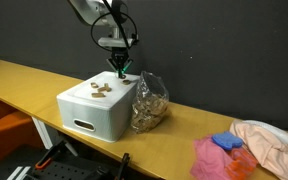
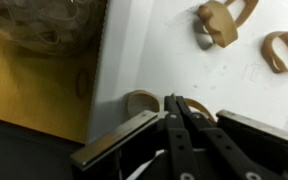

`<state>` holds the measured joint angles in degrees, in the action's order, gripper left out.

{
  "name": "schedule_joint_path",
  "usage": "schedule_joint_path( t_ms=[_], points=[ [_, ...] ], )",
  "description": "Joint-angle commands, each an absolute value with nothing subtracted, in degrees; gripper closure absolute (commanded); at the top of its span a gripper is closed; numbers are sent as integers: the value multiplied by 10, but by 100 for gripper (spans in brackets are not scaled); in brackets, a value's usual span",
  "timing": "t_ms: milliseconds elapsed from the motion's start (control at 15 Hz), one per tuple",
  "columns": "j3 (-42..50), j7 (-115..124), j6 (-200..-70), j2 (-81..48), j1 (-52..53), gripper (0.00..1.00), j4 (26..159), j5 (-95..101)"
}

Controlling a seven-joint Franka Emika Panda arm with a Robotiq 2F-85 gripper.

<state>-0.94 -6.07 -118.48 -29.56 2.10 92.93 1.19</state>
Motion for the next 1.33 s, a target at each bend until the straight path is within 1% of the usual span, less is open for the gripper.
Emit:
schedule_joint_path(
  t_ms=[0, 267, 467, 1200, 1267],
  points=[
    [-6, -22, -1190, -218, 37, 99, 1018, 39],
    [-14, -4, -1193, -156, 44, 99, 1095, 43],
    [-19, -7, -1198, -134, 44, 99, 1132, 44],
    [-26, -20, -1264, -159, 52, 99, 1159, 70],
    [-26, -20, -1267, -163, 53, 87, 1156, 73]
  ],
)
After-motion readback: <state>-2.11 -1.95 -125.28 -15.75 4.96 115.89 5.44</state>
